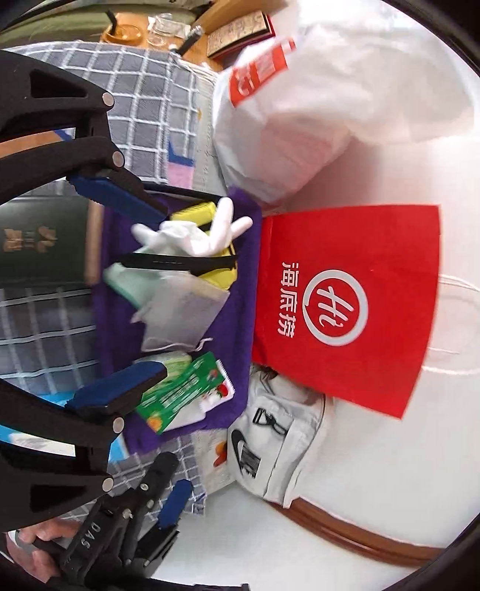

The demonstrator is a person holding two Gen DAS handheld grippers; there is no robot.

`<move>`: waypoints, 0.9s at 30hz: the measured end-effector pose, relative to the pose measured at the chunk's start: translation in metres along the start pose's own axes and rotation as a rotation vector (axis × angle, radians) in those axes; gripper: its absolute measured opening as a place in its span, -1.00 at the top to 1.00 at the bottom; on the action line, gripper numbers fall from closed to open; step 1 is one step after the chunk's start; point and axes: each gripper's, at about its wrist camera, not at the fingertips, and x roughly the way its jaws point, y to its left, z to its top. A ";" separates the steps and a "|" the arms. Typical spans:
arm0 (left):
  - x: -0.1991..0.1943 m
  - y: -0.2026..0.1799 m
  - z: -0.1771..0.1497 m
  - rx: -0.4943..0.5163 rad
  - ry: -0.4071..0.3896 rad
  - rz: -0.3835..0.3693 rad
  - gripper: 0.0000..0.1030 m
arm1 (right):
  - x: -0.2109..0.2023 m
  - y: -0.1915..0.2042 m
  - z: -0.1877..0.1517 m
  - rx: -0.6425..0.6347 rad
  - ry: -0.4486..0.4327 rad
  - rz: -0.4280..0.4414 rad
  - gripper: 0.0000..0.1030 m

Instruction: Organize soft objects

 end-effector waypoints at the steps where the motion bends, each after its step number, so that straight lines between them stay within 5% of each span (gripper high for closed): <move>1: -0.010 -0.002 -0.006 0.004 -0.002 0.006 -0.49 | -0.010 0.004 -0.008 0.000 0.002 -0.010 -0.25; 11: -0.096 -0.020 -0.067 0.014 -0.060 0.028 -0.68 | -0.100 0.022 -0.073 -0.022 -0.083 -0.072 -0.89; 15: -0.129 -0.029 -0.099 -0.002 -0.087 0.049 -0.92 | -0.135 0.024 -0.104 -0.016 -0.100 -0.108 -0.93; 27: -0.181 -0.049 -0.189 -0.001 -0.079 0.079 -0.94 | -0.215 0.029 -0.195 0.038 -0.111 -0.115 -0.94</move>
